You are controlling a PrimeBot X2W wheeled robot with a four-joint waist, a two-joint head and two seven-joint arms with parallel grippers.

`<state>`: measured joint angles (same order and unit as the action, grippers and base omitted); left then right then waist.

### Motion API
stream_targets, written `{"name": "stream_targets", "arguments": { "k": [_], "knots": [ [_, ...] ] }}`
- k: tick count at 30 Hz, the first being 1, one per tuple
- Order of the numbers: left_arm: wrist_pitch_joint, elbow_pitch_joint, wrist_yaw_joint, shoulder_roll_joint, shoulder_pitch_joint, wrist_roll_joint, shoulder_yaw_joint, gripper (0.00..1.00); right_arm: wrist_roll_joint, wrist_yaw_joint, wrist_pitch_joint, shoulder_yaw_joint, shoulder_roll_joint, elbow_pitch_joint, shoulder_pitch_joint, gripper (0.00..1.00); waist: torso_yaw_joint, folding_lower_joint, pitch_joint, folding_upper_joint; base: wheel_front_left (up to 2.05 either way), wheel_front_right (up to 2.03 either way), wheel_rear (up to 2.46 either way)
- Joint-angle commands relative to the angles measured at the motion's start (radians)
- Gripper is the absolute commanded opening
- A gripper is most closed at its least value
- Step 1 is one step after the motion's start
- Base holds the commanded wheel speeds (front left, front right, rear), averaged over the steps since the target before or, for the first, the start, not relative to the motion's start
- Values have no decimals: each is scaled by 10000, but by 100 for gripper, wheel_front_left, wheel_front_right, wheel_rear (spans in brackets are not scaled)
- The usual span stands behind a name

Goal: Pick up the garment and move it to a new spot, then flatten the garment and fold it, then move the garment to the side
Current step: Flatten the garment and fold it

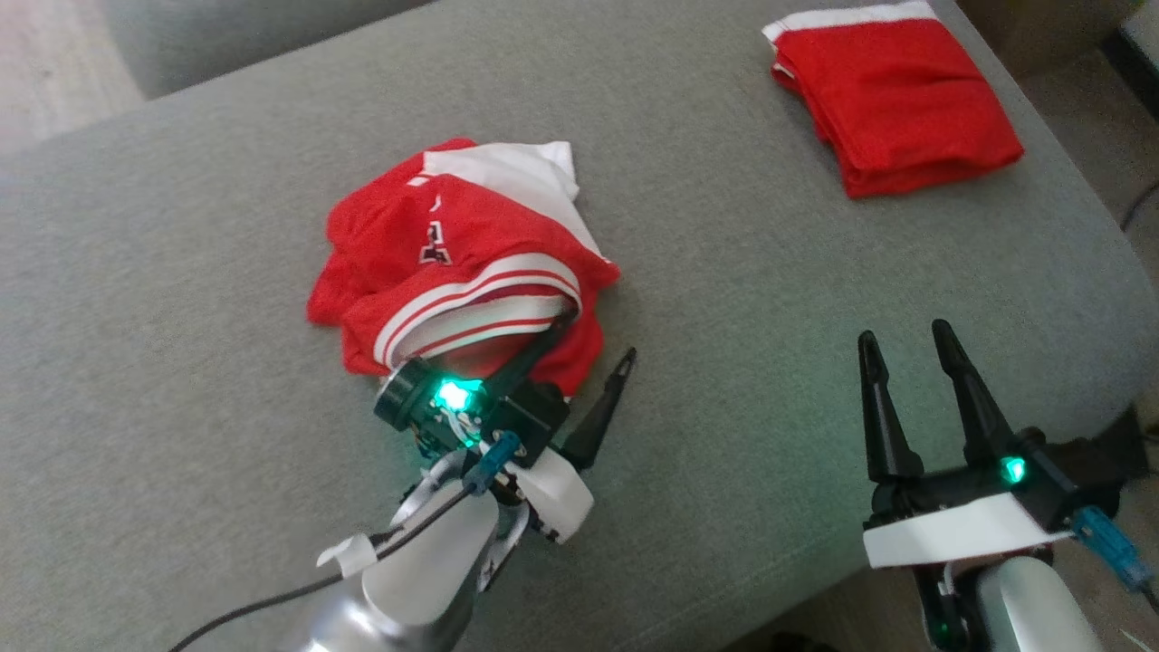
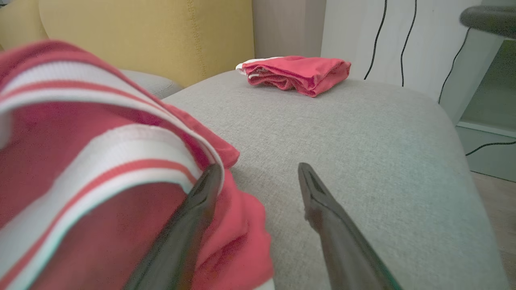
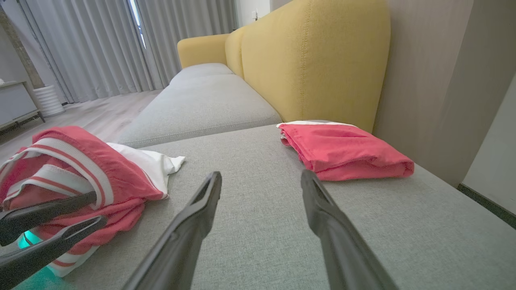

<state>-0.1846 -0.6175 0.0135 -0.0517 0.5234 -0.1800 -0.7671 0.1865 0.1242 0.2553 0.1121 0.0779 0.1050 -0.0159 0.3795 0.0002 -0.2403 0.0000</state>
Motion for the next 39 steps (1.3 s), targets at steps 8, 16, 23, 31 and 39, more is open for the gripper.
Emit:
{"name": "stream_targets", "arguments": {
  "k": [8,16,23,31,39],
  "knots": [
    [-321,-674,957,14,1089,-598,-24,100,69,65,65,311,18,-221,-359,100,429,-2,-235,0,0,0,0],
    [-541,-1122,1338,14,1465,-1417,-138,0,20,65,65,347,15,-146,-271,100,518,-2,-77,0,0,0,0],
    [-526,-856,949,14,1674,-2795,-421,0,27,65,65,498,-8,-10,-188,100,656,-2,328,0,0,0,0],
    [-8,362,328,14,2576,-4568,-801,0,38,65,65,482,-79,-27,-8,100,704,-2,831,0,0,0,0],
    [657,1994,-40,14,5084,-6786,246,0,-11,65,65,355,-166,-122,277,100,318,-2,1465,0,0,0,0]
  ]
}}
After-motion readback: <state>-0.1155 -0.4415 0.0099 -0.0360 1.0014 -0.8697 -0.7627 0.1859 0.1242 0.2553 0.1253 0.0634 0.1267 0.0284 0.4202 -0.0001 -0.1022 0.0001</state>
